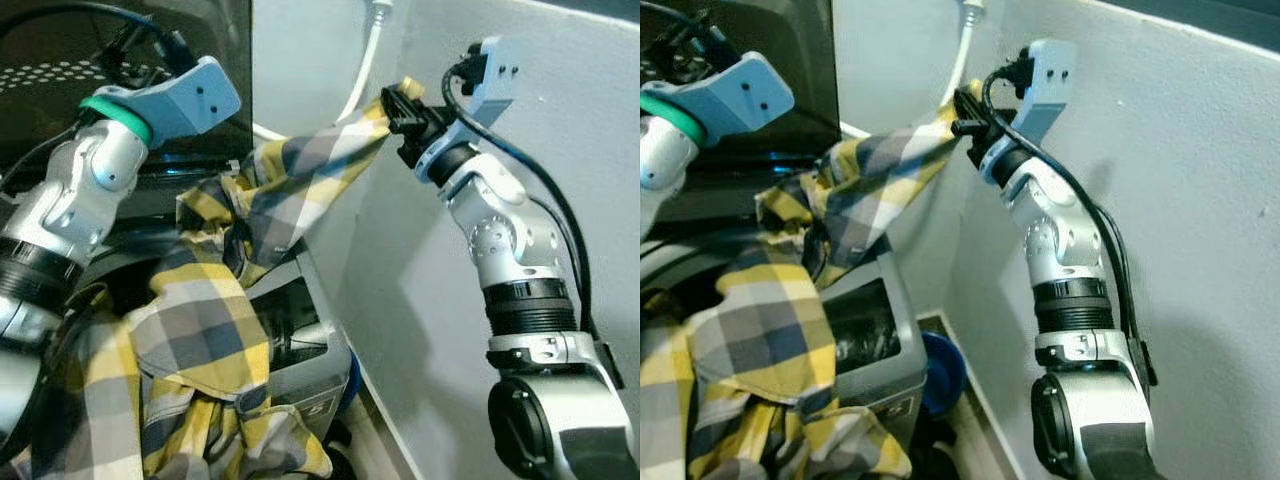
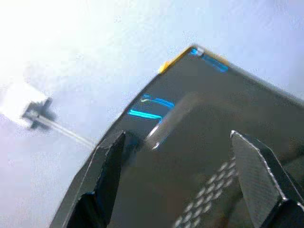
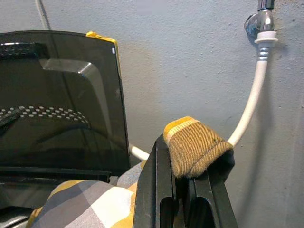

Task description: Clothes washing

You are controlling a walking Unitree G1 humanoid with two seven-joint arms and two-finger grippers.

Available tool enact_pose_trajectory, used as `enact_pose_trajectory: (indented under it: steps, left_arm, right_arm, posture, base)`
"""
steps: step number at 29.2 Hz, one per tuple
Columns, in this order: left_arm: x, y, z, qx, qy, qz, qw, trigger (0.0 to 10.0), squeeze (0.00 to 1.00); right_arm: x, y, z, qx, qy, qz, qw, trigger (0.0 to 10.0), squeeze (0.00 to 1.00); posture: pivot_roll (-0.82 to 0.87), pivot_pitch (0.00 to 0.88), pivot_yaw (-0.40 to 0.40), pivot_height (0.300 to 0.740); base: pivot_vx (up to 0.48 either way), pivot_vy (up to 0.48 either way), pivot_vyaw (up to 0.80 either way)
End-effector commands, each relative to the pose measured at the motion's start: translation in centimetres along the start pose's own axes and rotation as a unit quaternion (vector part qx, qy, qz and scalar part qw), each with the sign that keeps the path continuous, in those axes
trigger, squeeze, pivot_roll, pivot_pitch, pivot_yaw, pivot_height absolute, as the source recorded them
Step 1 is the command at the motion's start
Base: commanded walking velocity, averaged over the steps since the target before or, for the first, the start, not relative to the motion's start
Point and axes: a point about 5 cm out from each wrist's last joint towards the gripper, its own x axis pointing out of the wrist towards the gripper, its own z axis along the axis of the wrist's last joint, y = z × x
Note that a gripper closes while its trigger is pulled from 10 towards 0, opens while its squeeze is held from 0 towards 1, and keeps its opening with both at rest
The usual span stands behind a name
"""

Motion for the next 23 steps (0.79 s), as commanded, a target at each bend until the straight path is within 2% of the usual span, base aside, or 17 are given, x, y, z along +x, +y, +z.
enact_pose_trajectory:
  steps: [1, 2, 3, 4, 5, 6, 8, 10, 11, 13, 14, 15, 16, 19, 20, 22, 23]
  left_arm:
    - [-0.6, -4.6, -0.3, -0.129, 0.026, -0.172, 0.976, 10.0, 0.0]
    - [-0.6, -4.6, -0.3, -0.129, 0.026, -0.172, 0.976, 10.0, 0.0]
    - [-1.5, -6.6, -0.4, -0.174, 0.038, -0.247, 0.952, 10.0, 0.0]
    - [-2.1, -7.6, -0.5, -0.195, 0.045, -0.289, 0.936, 10.0, 0.0]
    - [-2.1, -7.6, -0.5, -0.195, 0.045, -0.289, 0.936, 10.0, 0.0]
    - [-2.9, -8.4, -0.6, -0.196, 0.052, -0.319, 0.926, 10.0, 0.0]
    - [-3.2, -8.4, -1.0, -0.188, 0.063, -0.317, 0.927, 10.0, 0.0]
    - [-3.3, -7.5, -1.9, -0.172, 0.078, -0.26, 0.947, 10.0, 0.0]
    - [-3.3, -7.5, -1.9, -0.172, 0.078, -0.26, 0.947, 10.0, 0.0]
    - [-3.1, -6.7, -2.3, -0.185, 0.077, -0.22, 0.955, 10.0, 0.0]
    - [-3.2, -6.1, -1.7, -0.204, 0.046, -0.194, 0.958, 10.0, 0.0]
    - [-3.4, -5.5, -1.0, -0.231, 0.019, -0.17, 0.958, 10.0, 0.0]
    - [-3.4, -5.5, -1.0, -0.231, 0.019, -0.17, 0.958, 10.0, 0.0]
    - [-4.1, -4.5, -0.2, -0.282, -0.005, -0.152, 0.947, 10.0, 0.0]
    - [-4.5, -4.2, -0.1, -0.303, 0.0, -0.141, 0.942, 10.0, 0.0]
    - [-6.8, -3.4, -1.7, -0.356, 0.081, -0.081, 0.928, 10.0, 0.0]
    - [-6.8, -3.4, -1.7, -0.356, 0.081, -0.081, 0.928, 10.0, 0.0]
  right_arm:
    - [-0.1, -0.4, 0.6, -0.008, -0.012, -0.012, 1.0, 10.0, 0.0]
    - [-0.1, -0.4, 0.6, -0.008, -0.012, -0.012, 1.0, 10.0, 0.0]
    - [-0.2, -0.4, 0.5, -0.009, -0.01, -0.01, 1.0, 10.0, 0.0]
    - [-0.3, -0.3, 0.4, -0.009, -0.008, -0.008, 1.0, 10.0, 0.0]
    - [-0.3, -0.3, 0.4, -0.009, -0.008, -0.008, 1.0, 10.0, 0.0]
    - [-0.3, -0.2, 0.4, -0.01, -0.006, -0.005, 1.0, 10.0, 0.0]
    - [-0.4, -0.2, 0.3, -0.011, -0.005, -0.001, 1.0, 10.0, 0.0]
    - [-0.5, -0.1, 0.3, -0.012, -0.004, 0.002, 1.0, 10.0, 0.0]
    - [-0.5, -0.1, 0.3, -0.012, -0.004, 0.002, 1.0, 10.0, 0.0]
    - [-0.5, -0.1, 0.3, -0.012, -0.005, 0.002, 1.0, 10.0, 0.0]
    - [-0.5, -0.1, 0.3, -0.01, -0.006, 0.002, 1.0, 10.0, 0.0]
    - [-0.5, -0.1, 0.3, -0.008, -0.006, 0.002, 1.0, 10.0, 0.0]
    - [-0.5, -0.1, 0.3, -0.008, -0.006, 0.002, 1.0, 10.0, 0.0]
    - [-0.4, 0.0, 0.3, -0.005, -0.006, 0.003, 1.0, 10.0, 0.0]
    - [-0.4, 0.1, 0.2, -0.004, -0.006, 0.006, 1.0, 10.0, 0.0]
    - [-0.5, 0.7, -0.1, 0.001, -0.002, 0.019, 1.0, 10.0, 0.0]
    - [-0.5, 0.7, -0.1, 0.001, -0.002, 0.019, 1.0, 10.0, 0.0]
  posture:
    - [0.01, 0.053, -0.032, 0.74]
    - [0.01, 0.053, -0.032, 0.74]
    - [0.01, 0.055, -0.03, 0.74]
    - [0.01, 0.055, -0.03, 0.74]
    - [0.01, 0.055, -0.03, 0.74]
    - [0.01, 0.056, -0.026, 0.74]
    - [0.01, 0.06, -0.021, 0.74]
    - [0.01, 0.065, -0.019, 0.74]
    - [0.01, 0.065, -0.019, 0.74]
    - [0.01, 0.065, -0.019, 0.74]
    - [0.02, 0.065, -0.021, 0.74]
    - [0.02, 0.065, -0.021, 0.74]
    - [0.02, 0.065, -0.021, 0.74]
    - [0.02, 0.065, -0.018, 0.74]
    - [0.02, 0.065, -0.018, 0.74]
    - [0.02, 0.066, -0.018, 0.74]
    - [0.02, 0.066, -0.018, 0.74]
  base:
    - [0.0, 0.0, 0.0]
    - [0.0, 0.0, 0.0]
    - [0.0, 0.0, 0.0]
    - [0.0, 0.0, 0.0]
    - [0.0, 0.0, 0.0]
    - [0.0, 0.0, 0.0]
    - [0.0, 0.0, 0.0]
    - [0.0, 0.0, 0.0]
    - [0.0, 0.0, 0.0]
    - [0.0, 0.0, 0.0]
    - [0.0, 0.0, 0.0]
    - [0.0, 0.0, 0.0]
    - [0.0, 0.0, 0.0]
    - [0.0, 0.0, 0.0]
    - [0.0, 0.0, 0.0]
    - [0.0, 0.0, 0.0]
    - [0.0, 0.0, 0.0]
